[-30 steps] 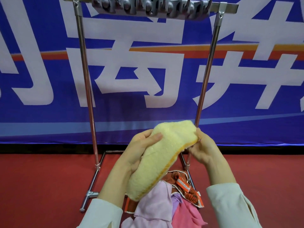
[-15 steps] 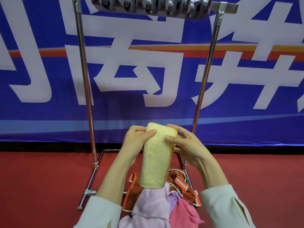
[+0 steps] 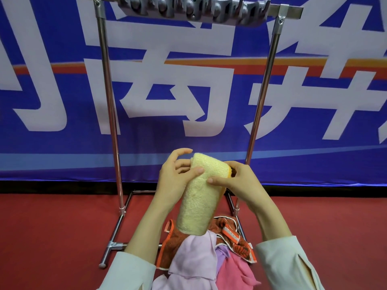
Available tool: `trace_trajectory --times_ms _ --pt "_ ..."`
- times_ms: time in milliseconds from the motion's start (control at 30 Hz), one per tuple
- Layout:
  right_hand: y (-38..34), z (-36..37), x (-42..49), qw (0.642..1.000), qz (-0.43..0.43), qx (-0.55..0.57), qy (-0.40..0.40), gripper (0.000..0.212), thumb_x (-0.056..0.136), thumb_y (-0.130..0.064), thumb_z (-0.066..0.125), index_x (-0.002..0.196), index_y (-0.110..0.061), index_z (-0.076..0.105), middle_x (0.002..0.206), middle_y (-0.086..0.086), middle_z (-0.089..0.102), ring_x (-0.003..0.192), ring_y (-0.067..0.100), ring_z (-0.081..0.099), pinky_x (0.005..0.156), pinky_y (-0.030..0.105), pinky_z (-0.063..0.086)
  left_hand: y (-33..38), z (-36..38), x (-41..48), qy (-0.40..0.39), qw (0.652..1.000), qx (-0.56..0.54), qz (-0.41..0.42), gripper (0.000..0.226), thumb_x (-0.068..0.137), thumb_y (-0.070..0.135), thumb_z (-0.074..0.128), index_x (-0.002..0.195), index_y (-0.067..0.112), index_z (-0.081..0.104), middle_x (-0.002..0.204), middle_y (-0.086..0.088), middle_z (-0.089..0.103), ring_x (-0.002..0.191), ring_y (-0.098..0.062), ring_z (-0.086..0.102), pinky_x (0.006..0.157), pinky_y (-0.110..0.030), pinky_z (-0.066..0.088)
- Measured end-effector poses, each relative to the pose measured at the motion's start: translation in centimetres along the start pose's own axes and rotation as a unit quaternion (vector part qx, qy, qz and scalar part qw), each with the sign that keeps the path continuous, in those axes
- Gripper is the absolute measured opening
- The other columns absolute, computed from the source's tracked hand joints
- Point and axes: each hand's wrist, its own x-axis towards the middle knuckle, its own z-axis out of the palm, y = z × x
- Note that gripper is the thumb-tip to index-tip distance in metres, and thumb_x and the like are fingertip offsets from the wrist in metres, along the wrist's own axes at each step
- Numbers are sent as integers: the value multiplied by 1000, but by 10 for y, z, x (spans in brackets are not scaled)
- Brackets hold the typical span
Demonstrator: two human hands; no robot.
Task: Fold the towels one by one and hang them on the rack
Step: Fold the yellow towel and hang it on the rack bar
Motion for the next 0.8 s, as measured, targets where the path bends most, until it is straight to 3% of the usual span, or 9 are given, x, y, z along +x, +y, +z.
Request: trace_trajectory --times_ms 167,267,367,467,600,733,800 --pt "-3 -2 -5 999 -15 44 -3 24 72 -25 83 90 -15 71 93 12 71 87 23 68 77 38 56 8 2 -3 14 1000 5 25 44 71 12 81 110 18 61 93 -7 73 88 -19 71 79 -29 57" --pt "-4 -7 -7 991 -8 131 -37 24 77 -16 78 100 -13 71 98 6 74 94 19 70 85 36 56 10 2 -2 12 999 -19 30 55 64 20 84 112 23 57 94 -6 73 91 -19 69 84 -31 55" --pt "-6 -11 -8 975 3 211 -71 29 79 -16 76 106 -10 69 104 8 74 99 23 70 82 34 55 4 -2 2 22 999 -21 11 84 53 44 88 126 26 49 112 4 66 107 -9 61 92 -26 48" --pt "-9 -15 -7 966 15 249 -69 27 76 -22 76 100 -11 70 99 7 74 93 22 71 76 32 55 -3 -7 0 -77 994 -53 -61 103 46 76 76 132 24 49 125 4 63 118 -11 58 102 -31 43" --pt "-11 -14 -6 959 31 277 -53 33 78 -24 71 107 -9 69 104 8 74 95 23 71 81 35 56 -4 -3 -7 -211 965 -49 -150 88 58 72 71 125 17 60 120 -5 68 113 -20 64 97 -36 47" --pt "-8 -6 -3 954 68 293 19 29 81 -24 75 106 -12 69 102 6 75 96 25 71 87 43 57 1 2 -10 -213 946 -108 -219 49 79 49 65 111 11 67 106 -6 73 98 -16 70 87 -32 51" --pt "-6 0 -1 953 86 281 67 23 82 -26 75 101 -15 69 100 5 74 94 23 70 85 43 58 0 5 -11 -211 935 -133 -251 45 79 45 64 108 11 69 105 -7 73 96 -17 70 89 -34 49"
